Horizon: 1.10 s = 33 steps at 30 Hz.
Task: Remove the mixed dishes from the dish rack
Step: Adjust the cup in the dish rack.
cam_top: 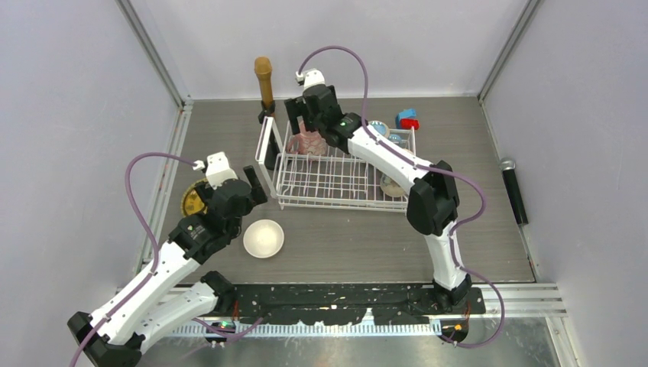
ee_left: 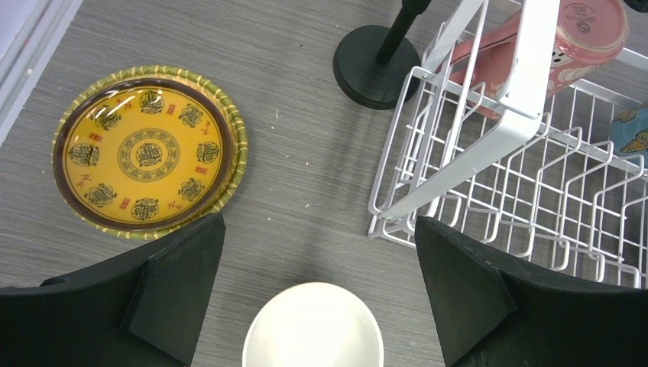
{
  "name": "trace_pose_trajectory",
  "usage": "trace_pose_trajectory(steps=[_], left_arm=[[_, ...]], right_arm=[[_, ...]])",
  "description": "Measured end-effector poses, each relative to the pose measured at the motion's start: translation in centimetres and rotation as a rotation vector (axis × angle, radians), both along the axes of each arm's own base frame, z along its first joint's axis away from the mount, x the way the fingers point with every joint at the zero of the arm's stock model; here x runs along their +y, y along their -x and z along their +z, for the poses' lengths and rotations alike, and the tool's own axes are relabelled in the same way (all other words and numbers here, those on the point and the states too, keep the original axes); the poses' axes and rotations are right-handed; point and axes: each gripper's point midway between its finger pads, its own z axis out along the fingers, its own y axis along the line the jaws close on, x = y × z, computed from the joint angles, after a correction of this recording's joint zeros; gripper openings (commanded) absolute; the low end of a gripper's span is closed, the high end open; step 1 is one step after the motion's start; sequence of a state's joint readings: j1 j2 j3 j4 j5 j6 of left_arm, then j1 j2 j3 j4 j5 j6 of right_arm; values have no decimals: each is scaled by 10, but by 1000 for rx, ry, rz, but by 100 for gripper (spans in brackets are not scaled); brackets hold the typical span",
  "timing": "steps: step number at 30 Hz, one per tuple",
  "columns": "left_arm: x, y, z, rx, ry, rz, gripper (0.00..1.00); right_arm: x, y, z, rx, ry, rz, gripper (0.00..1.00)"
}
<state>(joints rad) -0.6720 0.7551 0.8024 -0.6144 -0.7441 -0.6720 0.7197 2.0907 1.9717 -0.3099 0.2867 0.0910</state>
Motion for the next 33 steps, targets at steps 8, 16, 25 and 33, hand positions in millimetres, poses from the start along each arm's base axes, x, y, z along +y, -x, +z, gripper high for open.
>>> trace_pose_trajectory(steps=[8,16,25,33], left_arm=[[0,0,1,-5,4,0,100],[0,1,3,-11,12,-3,100],[0,0,3,-12,13,-3,100],[-4,-2,4,-18,24,-12,100]], right_arm=[[-5,-16,-42,50,30,-149,100],[1,-22,-54,78,19,-169,100],[-1,-20,-68,114,14,-209,100],[-13,-19,-68,92,13,-272,97]])
